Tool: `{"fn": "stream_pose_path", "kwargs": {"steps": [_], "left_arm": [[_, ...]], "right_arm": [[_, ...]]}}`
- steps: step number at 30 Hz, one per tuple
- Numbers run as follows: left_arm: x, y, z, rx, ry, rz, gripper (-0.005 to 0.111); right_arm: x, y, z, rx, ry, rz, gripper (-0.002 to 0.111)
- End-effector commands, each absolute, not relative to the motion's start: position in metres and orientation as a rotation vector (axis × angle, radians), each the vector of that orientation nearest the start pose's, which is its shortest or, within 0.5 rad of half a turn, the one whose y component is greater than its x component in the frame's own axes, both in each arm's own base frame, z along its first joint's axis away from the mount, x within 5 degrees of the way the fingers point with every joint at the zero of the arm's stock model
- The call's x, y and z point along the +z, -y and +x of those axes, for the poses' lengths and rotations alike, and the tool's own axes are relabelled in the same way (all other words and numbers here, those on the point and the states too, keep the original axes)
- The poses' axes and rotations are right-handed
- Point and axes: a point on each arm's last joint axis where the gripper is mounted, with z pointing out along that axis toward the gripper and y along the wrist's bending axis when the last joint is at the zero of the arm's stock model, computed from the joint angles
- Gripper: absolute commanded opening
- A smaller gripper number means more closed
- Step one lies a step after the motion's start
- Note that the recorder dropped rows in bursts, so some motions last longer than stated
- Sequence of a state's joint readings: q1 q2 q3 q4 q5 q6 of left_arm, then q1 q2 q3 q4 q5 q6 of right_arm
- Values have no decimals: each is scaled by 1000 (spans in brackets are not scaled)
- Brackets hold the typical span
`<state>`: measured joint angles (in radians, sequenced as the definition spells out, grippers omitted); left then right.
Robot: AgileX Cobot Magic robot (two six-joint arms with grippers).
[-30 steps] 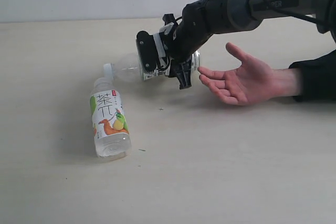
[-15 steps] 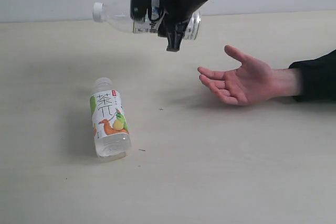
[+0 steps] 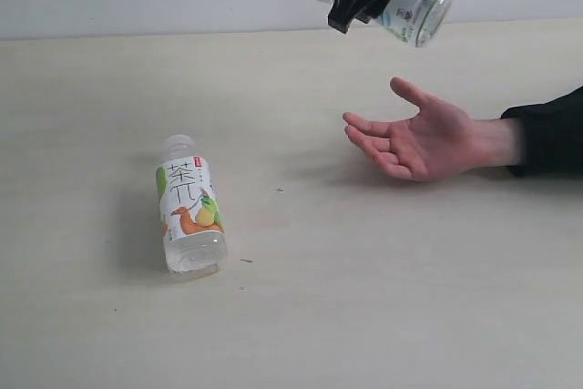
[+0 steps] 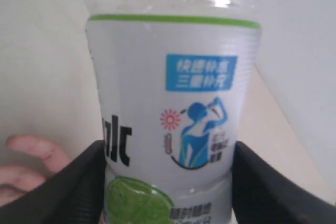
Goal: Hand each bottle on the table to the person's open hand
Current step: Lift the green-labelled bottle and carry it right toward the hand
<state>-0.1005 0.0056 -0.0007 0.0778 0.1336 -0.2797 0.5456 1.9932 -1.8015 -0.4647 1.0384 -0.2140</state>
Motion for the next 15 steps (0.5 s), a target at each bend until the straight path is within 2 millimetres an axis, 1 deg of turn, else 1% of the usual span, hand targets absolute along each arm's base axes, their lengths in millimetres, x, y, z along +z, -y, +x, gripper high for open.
{"fn": "stream_pose_path", "kwargs": {"steps": [1,2,5,7,10,11,13,14,15], "left_arm": [[201,5,56,-225,-1619,-90,0],[201,5,56,-225,-1619,-90,0],[201,5,56,-225,-1619,-90,0],[201,5,56,-225,-1619,-90,0],[201,5,56,-225,-1619,-90,0],[201,5,56,-225,-1619,-90,0],[201,5,56,-225,-1619,-90,0],[201,5,56,-225,-1619,-90,0],[201,5,56,-225,-1619,-90,0]], "right_arm": [[299,-183,383,-525,-2502,-999,0],[299,-179,381,-504,-2546,-979,0],[299,-168,378,-321,-2638,-900,0],[296,-157,372,-276,-2681,-875,0],[283,-147,363,-256,-2752,-869,0],[275,-143,356,-256,-2788,-880,0],[264,-143,352,-230,-2781,-887,0],[254,-145,350,-187,-2772,-882,0],[249,-145,349,-169,-2771,-881,0]]}}
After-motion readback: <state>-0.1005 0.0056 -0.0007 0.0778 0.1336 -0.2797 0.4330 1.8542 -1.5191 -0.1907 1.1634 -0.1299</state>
